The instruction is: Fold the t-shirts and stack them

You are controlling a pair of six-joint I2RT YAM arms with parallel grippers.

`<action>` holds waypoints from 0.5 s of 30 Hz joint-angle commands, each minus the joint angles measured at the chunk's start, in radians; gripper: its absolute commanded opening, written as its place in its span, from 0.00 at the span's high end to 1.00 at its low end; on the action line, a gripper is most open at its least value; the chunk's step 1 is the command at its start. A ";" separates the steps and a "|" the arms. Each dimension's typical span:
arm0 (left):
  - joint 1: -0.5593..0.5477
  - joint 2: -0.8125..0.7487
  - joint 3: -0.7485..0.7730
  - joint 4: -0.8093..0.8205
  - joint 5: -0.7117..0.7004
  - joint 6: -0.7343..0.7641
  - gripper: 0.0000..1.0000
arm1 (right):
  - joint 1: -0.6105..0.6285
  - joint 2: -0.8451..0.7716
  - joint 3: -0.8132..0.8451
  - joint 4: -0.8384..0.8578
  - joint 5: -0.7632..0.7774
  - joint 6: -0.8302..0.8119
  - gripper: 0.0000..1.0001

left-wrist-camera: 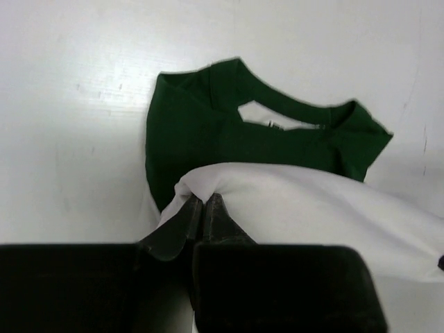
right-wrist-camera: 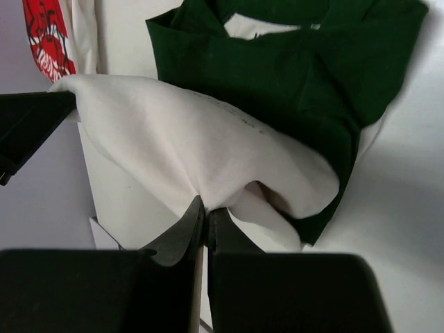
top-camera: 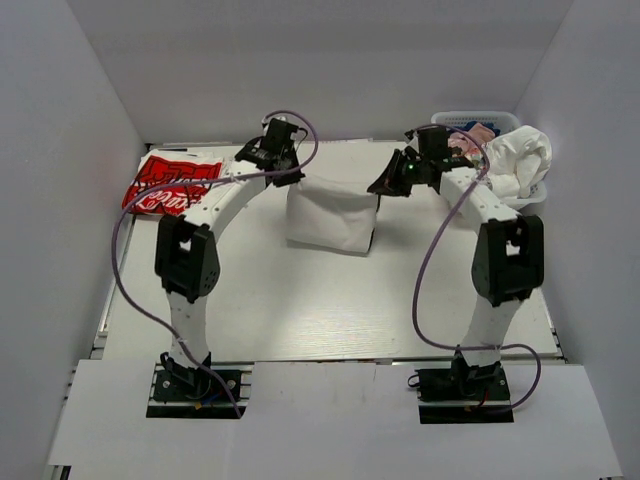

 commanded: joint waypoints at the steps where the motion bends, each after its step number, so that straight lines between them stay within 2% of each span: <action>1: 0.035 0.093 0.133 0.026 0.037 0.051 1.00 | -0.042 0.103 0.128 -0.009 -0.066 0.006 1.00; 4: 0.058 0.181 0.234 0.017 0.093 0.071 1.00 | -0.066 0.232 0.204 0.003 -0.077 0.018 1.00; 5: 0.058 0.228 0.261 0.038 0.138 0.071 1.00 | -0.069 0.252 0.230 0.026 -0.075 0.019 0.95; 6: 0.067 0.248 0.274 0.054 0.168 0.091 0.91 | -0.070 0.298 0.263 0.030 -0.075 0.021 0.81; 7: 0.067 0.267 0.288 0.064 0.183 0.091 0.76 | -0.083 0.344 0.306 0.019 -0.086 0.026 0.71; 8: 0.076 0.284 0.327 0.075 0.183 0.091 0.46 | -0.085 0.360 0.323 0.019 -0.091 0.023 0.62; 9: 0.089 0.329 0.413 0.051 0.168 0.091 0.01 | -0.088 0.401 0.378 0.020 -0.074 0.013 0.11; 12: 0.098 0.339 0.452 0.042 0.156 0.091 0.00 | -0.088 0.397 0.415 0.005 -0.036 -0.014 0.10; 15: 0.107 0.267 0.367 0.093 0.174 0.091 0.00 | -0.076 0.317 0.361 0.017 0.029 -0.045 0.10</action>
